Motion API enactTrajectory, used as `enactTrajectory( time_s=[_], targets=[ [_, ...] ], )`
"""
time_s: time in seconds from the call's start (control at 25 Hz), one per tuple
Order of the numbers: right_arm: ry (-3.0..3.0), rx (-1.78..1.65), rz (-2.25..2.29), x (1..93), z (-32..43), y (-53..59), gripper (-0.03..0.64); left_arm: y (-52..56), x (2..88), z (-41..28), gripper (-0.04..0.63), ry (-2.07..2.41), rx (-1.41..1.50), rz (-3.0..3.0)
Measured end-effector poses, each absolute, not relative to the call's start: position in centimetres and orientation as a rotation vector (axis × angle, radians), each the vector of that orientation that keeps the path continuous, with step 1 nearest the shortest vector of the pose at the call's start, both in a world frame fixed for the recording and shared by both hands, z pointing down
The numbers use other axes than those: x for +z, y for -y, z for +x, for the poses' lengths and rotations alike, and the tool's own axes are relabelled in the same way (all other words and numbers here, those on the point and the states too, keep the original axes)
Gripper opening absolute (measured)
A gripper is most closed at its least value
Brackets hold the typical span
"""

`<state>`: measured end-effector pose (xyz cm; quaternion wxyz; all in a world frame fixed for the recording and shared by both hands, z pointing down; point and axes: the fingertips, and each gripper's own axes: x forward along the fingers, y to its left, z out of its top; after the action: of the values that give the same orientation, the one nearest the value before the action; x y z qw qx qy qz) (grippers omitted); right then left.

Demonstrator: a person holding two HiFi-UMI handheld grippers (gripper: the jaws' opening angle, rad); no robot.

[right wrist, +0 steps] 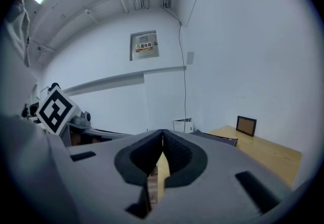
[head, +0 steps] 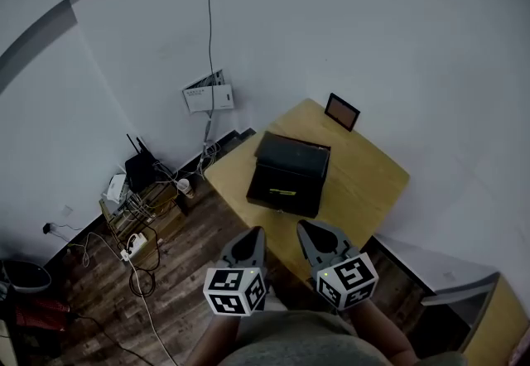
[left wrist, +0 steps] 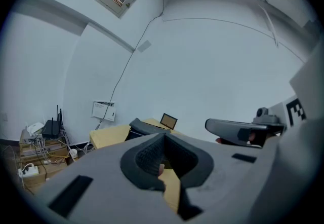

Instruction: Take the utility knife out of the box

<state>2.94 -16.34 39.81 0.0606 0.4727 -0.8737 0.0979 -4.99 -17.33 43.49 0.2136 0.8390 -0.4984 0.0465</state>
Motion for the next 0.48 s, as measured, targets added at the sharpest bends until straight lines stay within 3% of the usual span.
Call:
enactTrajectory(
  time_s=[0.48],
  targets=[
    [2.541,0.298,1.525,41.4,1.4,22.8,0.0,23.7,45.3,-6.9,0.003,1.273,0.169,2.354]
  ],
)
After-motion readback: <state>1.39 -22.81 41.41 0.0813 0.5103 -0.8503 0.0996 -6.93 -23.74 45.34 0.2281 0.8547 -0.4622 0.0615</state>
